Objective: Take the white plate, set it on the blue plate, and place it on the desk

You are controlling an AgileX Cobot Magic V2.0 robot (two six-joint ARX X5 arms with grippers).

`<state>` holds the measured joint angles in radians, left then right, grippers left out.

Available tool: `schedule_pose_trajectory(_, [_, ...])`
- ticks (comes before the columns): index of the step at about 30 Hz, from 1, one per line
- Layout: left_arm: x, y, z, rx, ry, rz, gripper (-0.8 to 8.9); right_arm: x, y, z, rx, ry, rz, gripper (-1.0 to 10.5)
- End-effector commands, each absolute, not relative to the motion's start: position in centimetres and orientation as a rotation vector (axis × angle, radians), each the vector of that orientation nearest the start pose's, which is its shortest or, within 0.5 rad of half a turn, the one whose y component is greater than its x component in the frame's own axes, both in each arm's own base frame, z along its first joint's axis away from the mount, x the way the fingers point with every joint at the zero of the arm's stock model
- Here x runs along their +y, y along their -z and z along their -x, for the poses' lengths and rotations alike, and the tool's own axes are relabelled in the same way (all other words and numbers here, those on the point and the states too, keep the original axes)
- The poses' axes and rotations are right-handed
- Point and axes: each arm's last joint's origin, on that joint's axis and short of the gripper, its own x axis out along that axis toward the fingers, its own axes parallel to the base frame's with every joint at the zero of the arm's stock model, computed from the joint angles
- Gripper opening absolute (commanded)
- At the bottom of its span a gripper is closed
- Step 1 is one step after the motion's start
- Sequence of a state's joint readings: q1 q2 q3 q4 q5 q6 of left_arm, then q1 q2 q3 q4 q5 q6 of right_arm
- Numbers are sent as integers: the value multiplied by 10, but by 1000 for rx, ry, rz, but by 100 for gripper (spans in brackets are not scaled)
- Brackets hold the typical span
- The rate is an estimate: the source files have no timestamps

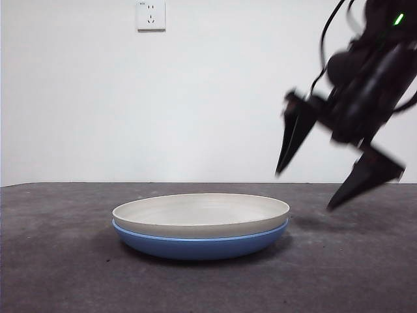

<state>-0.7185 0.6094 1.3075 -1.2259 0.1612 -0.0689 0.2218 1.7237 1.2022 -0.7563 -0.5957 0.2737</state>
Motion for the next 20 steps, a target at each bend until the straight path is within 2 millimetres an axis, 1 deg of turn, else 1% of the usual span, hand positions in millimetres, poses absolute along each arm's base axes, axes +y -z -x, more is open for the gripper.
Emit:
schedule_pose_trajectory(1, [-27,-413,-24,536,855,-83,567,79,-238,-309,1291,-558,-425,534])
schedule_pose_trajectory(4, [-27,-413,-24,535,855,-83,567,67,-272,-287,1211,-522,-377,583])
schedule_pose_trajectory(7, [-28,-413,-24,531,855,-82,567,58,-304,-258,1125,-479,-307,648])
schedule_pose_trajectory(11, [-28,-413,-24,531,855,-82,567,50,-341,-211,1007,-503,-256,649])
schedule_pose_trajectory(12, [-28,-413,-24,531,855,-82,567,48,-351,-196,966,-514,-247,649])
schedule_pose_trajectory(15, [-28,-413,-24,531,855,-82,567,42,-372,-157,853,-542,-223,649])
schedule_pose_trajectory(17, [-28,-414,-24,530,855,-82,567,37,-382,-132,787,-546,-213,649])
schedule_pose_trajectory(20, [-28,-413,-24,530,855,-82,567,29,-390,-95,716,-518,-191,649])
